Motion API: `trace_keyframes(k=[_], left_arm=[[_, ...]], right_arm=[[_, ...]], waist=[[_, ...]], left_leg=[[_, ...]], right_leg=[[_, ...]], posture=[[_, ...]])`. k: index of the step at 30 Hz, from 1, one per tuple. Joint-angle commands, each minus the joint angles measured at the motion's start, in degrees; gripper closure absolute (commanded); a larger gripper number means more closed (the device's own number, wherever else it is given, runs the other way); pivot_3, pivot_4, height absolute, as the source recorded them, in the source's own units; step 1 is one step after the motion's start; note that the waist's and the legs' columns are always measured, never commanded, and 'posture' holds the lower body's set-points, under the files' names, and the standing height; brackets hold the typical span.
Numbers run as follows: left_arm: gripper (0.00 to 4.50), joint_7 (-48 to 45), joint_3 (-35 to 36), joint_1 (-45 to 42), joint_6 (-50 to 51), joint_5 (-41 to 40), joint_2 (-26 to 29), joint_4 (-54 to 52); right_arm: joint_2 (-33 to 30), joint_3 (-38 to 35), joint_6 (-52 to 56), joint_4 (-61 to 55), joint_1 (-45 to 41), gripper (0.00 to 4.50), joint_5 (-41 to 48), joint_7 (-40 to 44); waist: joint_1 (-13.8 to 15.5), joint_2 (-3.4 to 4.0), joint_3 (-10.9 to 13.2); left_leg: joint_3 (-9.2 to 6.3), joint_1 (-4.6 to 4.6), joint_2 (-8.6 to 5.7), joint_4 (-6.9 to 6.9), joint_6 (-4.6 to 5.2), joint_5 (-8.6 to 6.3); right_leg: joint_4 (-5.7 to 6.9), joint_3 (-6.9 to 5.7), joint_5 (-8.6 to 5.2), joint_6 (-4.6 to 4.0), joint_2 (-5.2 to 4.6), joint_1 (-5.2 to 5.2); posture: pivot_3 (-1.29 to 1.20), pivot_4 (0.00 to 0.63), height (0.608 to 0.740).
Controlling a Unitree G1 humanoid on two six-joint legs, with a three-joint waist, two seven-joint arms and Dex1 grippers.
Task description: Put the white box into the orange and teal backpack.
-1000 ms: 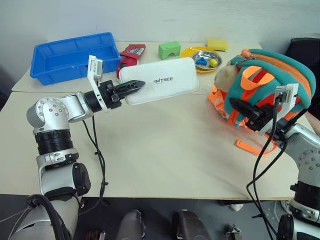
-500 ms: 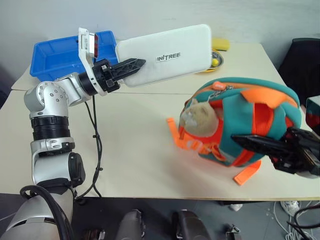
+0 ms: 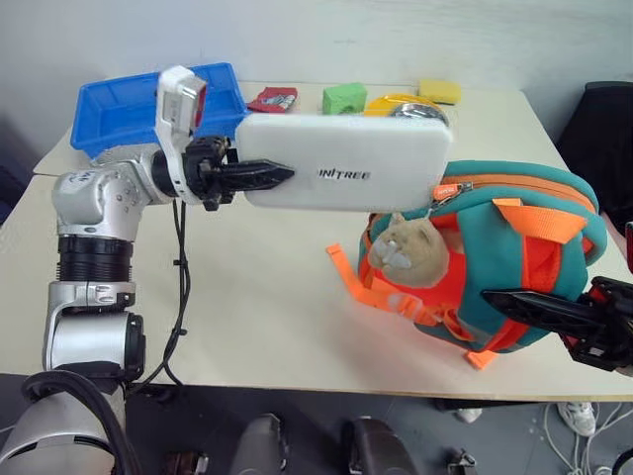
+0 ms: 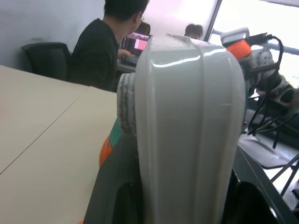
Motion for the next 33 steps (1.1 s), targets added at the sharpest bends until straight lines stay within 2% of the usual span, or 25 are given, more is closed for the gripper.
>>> trace_keyframes(k=[1, 7, 12, 18, 22, 24, 26, 27, 33], left_arm=[[3.2, -1.6, -1.1, -3.1, -4.9, 3.3, 0.0, 2.4], [3.2, -5.4, -4.3, -6.2, -11.2, 7.5, -1.5, 5.7], [3.2, -7.0, -7.9, -5.7, -12.2, 8.7, -6.2, 2.6], [3.2, 3.4, -12.4, -3.8, -16.5, 13.7, -18.7, 0.1], [3.2, 13.9, -15.6, -3.1, -18.8, 19.1, -27.9, 0.3], [3.2, 18.1, -16.3, -3.1, -19.4, 21.6, -30.1, 1.2], [2.47, 19.8, -15.8, -2.9, -17.9, 21.9, -30.9, 1.1], [2.25, 20.0, -15.1, -2.7, -16.2, 21.2, -30.7, 0.6], [0.43, 17.0, -10.6, 0.8, -11.0, 17.2, -22.5, -6.3]], right_arm=[[-1.0, -3.2, -0.6, -0.4, 0.7, 4.45, 1.6, 2.0], [-1.2, -3.4, -1.0, -0.6, 1.2, 4.45, 1.6, 3.3], [-0.5, 1.9, -4.0, -0.9, -2.5, 4.45, -1.7, 1.6], [1.7, 10.4, -8.2, -1.1, -8.8, 4.45, -8.1, -1.9], [2.9, 13.0, -9.7, -1.9, -10.4, 4.45, -8.8, -3.8], [3.4, 13.6, -10.2, -2.5, -10.4, 4.45, -9.2, -4.5], [3.9, 13.9, -10.6, -3.2, -9.8, 4.5, -9.5, -5.3], [4.3, 13.8, -10.8, -3.5, -9.3, 4.5, -9.5, -5.6], [6.2, 13.5, -12.2, -5.6, -5.9, 4.5, -10.3, -7.2]], waist=[[0.2, -0.02, 0.0], [0.2, -0.05, 0.0], [0.2, -0.04, 0.0], [0.1, -0.05, 0.0], [0.2, -0.07, 0.0], [0.2, -0.08, 0.0], [-0.1, -0.07, 0.0], [-0.2, -0.07, 0.0], [-0.3, -0.05, 0.0]], left_leg=[[-0.02, -0.03, 0.0, 0.02, 0.02, -0.01], [-0.03, -0.09, -0.02, 0.03, 0.12, -0.07], [-0.04, -0.07, -0.01, 0.07, 0.12, -0.07], [-0.05, -0.11, -0.03, 0.12, 0.15, -0.08], [-0.06, -0.12, -0.01, 0.1, 0.14, -0.08], [-0.05, -0.11, -0.02, 0.13, 0.14, -0.08], [-0.05, -0.1, -0.02, 0.13, 0.14, -0.08], [-0.05, -0.09, -0.01, 0.12, 0.14, -0.08], [-0.08, 0.04, 0.08, -0.06, -0.02, 0.02]], right_leg=[[0.0, -0.01, 0.0, 0.0, -0.01, 0.0], [-0.03, -0.03, 0.0, 0.0, -0.02, -0.01], [0.01, -0.03, 0.0, 0.0, -0.01, 0.0], [0.0, -0.01, 0.01, 0.01, -0.02, -0.01], [0.0, -0.03, 0.01, 0.01, 0.0, -0.03], [0.01, -0.02, 0.01, 0.02, 0.0, -0.02], [0.02, -0.01, 0.01, 0.03, 0.01, -0.01], [0.03, -0.01, 0.01, 0.03, 0.02, -0.02], [0.1, 0.04, 0.01, 0.02, 0.15, -0.05]], posture=[[0.0, 0.15, 0.74], [0.0, 0.15, 0.74], [0.0, 0.15, 0.74], [0.0, 0.15, 0.74], [0.0, 0.15, 0.74], [0.0, 0.15, 0.74], [0.0, 0.15, 0.74], [0.0, 0.15, 0.74], [0.0, 0.15, 0.74]])
